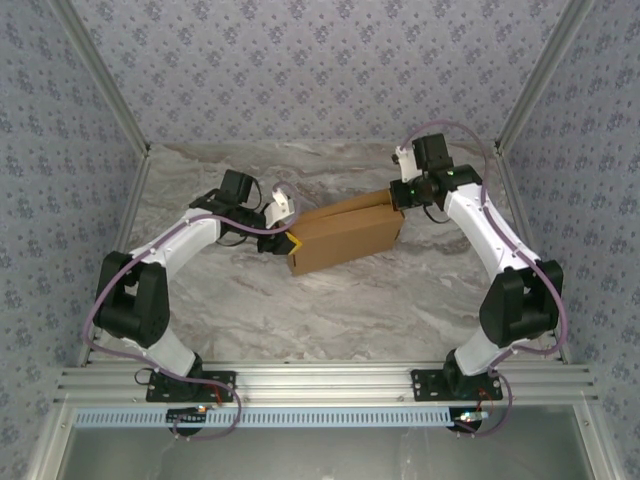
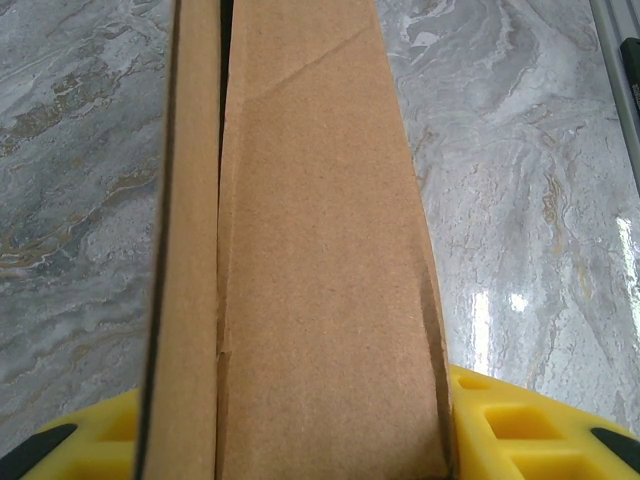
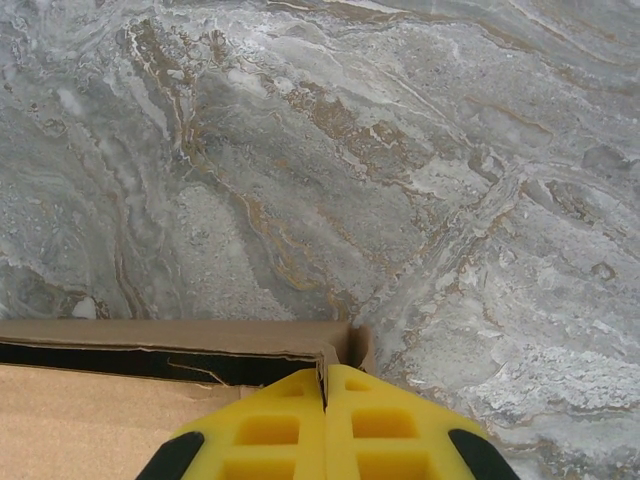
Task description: Fold the paper box
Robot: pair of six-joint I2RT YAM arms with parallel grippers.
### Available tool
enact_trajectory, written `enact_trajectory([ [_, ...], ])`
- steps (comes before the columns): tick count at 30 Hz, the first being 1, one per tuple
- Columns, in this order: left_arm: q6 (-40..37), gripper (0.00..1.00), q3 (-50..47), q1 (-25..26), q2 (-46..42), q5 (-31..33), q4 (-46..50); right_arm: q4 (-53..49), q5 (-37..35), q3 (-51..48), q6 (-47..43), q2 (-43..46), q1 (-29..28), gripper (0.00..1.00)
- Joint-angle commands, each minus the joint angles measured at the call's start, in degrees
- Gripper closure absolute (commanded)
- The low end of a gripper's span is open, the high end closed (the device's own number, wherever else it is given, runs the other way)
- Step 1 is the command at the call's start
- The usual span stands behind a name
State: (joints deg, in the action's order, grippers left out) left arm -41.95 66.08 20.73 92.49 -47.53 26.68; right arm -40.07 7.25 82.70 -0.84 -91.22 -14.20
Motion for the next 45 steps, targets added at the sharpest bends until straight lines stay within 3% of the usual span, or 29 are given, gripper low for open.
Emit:
enact_trajectory([
  [1, 1.22, 0.66, 1.14, -0.69, 1.29, 4.89, 1.32, -2.67, -5.54, -1.47, -1.59, 0.81, 1.09, 0.94],
  [28, 0.57, 0.66, 1.39, -0.78, 1.86, 5.41, 1.89, -7.38, -2.15, 4.95, -5.59, -3.33, 3.31, 0.93],
  [45, 0.83, 0.66, 1.59, -0.78, 2.17, 6.71, 2.61, -2.34, -4.29, -4.79, -3.77, -0.16, 4.32, 0.94],
])
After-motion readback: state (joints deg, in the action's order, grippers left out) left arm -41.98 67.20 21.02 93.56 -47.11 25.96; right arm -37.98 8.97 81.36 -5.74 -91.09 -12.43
